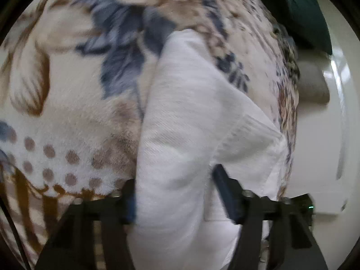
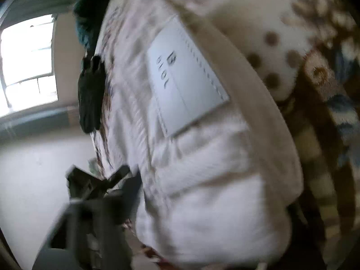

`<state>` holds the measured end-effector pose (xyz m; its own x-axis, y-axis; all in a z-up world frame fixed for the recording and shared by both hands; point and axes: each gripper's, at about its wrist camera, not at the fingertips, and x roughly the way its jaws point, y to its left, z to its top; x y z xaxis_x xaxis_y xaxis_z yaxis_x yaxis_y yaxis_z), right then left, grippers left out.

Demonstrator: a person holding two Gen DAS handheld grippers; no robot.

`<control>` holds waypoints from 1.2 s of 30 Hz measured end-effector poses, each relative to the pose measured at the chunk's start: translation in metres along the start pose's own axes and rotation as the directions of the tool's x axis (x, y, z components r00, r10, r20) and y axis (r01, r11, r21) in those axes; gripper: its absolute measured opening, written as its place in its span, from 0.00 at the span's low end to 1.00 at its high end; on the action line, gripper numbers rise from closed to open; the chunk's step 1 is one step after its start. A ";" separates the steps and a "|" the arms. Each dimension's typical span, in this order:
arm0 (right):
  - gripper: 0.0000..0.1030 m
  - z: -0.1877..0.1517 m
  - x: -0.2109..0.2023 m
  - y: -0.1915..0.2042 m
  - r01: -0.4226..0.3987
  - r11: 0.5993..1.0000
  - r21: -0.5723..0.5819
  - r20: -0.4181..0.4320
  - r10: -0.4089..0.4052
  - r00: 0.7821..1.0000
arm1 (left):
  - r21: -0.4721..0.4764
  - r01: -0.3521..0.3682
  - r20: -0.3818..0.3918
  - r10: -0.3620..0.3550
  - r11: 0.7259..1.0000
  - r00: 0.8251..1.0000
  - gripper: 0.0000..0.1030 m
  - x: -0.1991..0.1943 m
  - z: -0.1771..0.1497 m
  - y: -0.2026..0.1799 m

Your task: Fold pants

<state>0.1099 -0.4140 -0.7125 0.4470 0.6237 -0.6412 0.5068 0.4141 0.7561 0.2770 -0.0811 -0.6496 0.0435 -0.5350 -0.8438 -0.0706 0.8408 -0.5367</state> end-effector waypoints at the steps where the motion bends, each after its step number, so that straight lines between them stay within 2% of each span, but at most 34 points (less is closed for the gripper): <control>1: 0.42 -0.002 -0.001 0.005 0.001 1.000 -0.006 0.005 -0.001 1.000 | 0.021 0.006 0.010 -0.006 1.000 1.000 0.33 -0.004 -0.002 -0.006; 4: 0.37 -0.008 -0.002 0.024 0.016 1.000 -0.021 0.025 -0.015 1.000 | 0.038 0.000 0.036 -0.001 0.999 0.999 0.24 -0.021 -0.006 -0.018; 9: 0.33 -0.007 -0.017 0.074 -0.002 0.997 -0.074 0.021 0.004 1.000 | 0.052 0.004 0.076 -0.008 0.999 0.997 0.22 -0.067 -0.004 -0.039; 14: 0.33 0.005 -0.043 0.140 -0.016 0.990 -0.141 0.007 0.018 1.000 | 0.063 0.034 0.132 -0.042 0.997 0.990 0.22 -0.122 0.013 -0.050; 18: 0.33 0.019 -0.045 0.208 -0.033 0.977 -0.209 0.018 0.037 0.999 | 0.058 0.076 0.185 -0.085 0.995 0.979 0.22 -0.169 0.047 -0.053; 20: 0.33 0.029 -0.036 0.242 -0.045 0.972 -0.232 0.026 0.052 0.998 | 0.065 0.092 0.211 -0.103 0.994 0.972 0.22 -0.192 0.074 -0.052; 23: 0.33 0.051 -0.008 0.300 -0.061 0.962 -0.268 0.042 0.074 0.996 | 0.081 0.100 0.260 -0.118 0.992 0.958 0.22 -0.228 0.134 -0.045; 25: 0.33 0.076 0.031 0.348 -0.071 0.952 -0.298 0.059 0.093 0.994 | 0.083 0.103 0.280 -0.123 0.991 0.952 0.22 -0.245 0.171 -0.038; 28: 0.33 0.103 0.081 0.395 -0.095 0.943 -0.318 0.074 0.124 0.989 | 0.096 0.096 0.315 -0.122 0.991 0.941 0.22 -0.265 0.242 -0.021; 30: 0.33 0.130 0.127 0.428 -0.115 0.935 -0.334 0.091 0.154 0.984 | 0.102 0.086 0.329 -0.115 0.991 0.937 0.21 -0.270 0.290 -0.006; 31: 0.33 0.134 0.136 0.433 -0.119 0.933 -0.339 0.096 0.160 0.982 | 0.107 0.084 0.333 -0.115 0.991 0.936 0.22 -0.270 0.309 0.001; 33: 0.33 0.161 0.185 0.454 -0.132 0.925 -0.355 0.105 0.180 0.978 | 0.120 0.064 0.343 -0.101 0.991 0.934 0.22 -0.263 0.351 0.018; 36: 0.33 0.197 0.254 0.464 -0.128 0.923 -0.363 0.105 0.177 0.979 | 0.124 0.047 0.339 -0.086 0.991 0.937 0.22 -0.240 0.406 0.047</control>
<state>0.6037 -0.1941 -0.5504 0.6045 0.6140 -0.5074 0.1428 0.5431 0.8274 0.6679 0.1205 -0.4727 0.3842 -0.5459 -0.7446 0.0560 0.8188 -0.5714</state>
